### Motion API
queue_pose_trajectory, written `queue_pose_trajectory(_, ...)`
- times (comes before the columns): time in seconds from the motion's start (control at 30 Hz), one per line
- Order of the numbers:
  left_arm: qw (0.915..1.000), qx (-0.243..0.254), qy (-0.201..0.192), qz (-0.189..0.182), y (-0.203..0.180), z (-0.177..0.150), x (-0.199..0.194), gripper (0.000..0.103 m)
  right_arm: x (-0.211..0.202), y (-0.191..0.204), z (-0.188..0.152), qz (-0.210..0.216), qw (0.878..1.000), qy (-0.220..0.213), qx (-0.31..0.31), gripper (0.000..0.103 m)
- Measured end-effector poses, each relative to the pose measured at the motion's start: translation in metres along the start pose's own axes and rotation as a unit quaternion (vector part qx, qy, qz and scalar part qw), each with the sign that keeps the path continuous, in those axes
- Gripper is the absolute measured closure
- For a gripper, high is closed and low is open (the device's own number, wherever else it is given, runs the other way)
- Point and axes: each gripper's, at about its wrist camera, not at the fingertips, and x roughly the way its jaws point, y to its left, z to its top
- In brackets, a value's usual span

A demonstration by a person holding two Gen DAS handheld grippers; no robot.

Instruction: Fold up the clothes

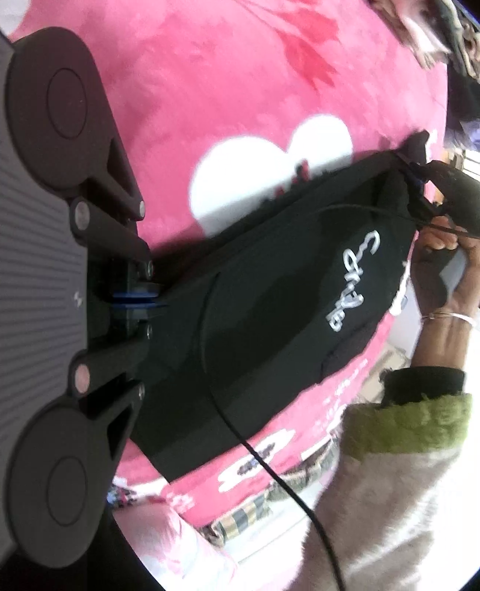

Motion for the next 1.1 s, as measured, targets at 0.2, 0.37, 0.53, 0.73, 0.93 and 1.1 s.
queue_pose_trajectory(0.2, 0.9996, -0.011, -0.012, -0.021, -0.010, 0.008, 0.000, 0.100, -0.036, -0.029, 0.008, 0.001, 0.999, -0.035, 0.010, 0.099)
queue_pose_trajectory(0.37, 0.9988, -0.021, -0.021, -0.040, -0.018, 0.019, 0.007, 0.100, -0.054, -0.056, 0.012, -0.015, 0.998, -0.055, 0.021, 0.099)
queue_pose_trajectory(0.53, 0.9977, -0.012, -0.027, -0.060, -0.033, 0.033, 0.019, 0.100, -0.064, -0.086, 0.014, -0.022, 0.996, -0.071, 0.050, 0.099)
queue_pose_trajectory(0.73, 0.9967, -0.006, -0.021, -0.079, -0.045, 0.046, 0.038, 0.100, -0.074, -0.126, 0.013, -0.035, 0.992, -0.084, 0.085, 0.099)
queue_pose_trajectory(0.93, 0.9938, -0.006, -0.014, -0.110, -0.057, 0.064, 0.059, 0.100, -0.087, -0.162, 0.014, -0.046, 0.988, -0.097, 0.107, 0.100)
queue_pose_trajectory(1.1, 0.9916, 0.023, -0.007, -0.127, -0.073, 0.078, 0.077, 0.100, -0.098, -0.186, 0.015, -0.051, 0.986, -0.107, 0.117, 0.100)
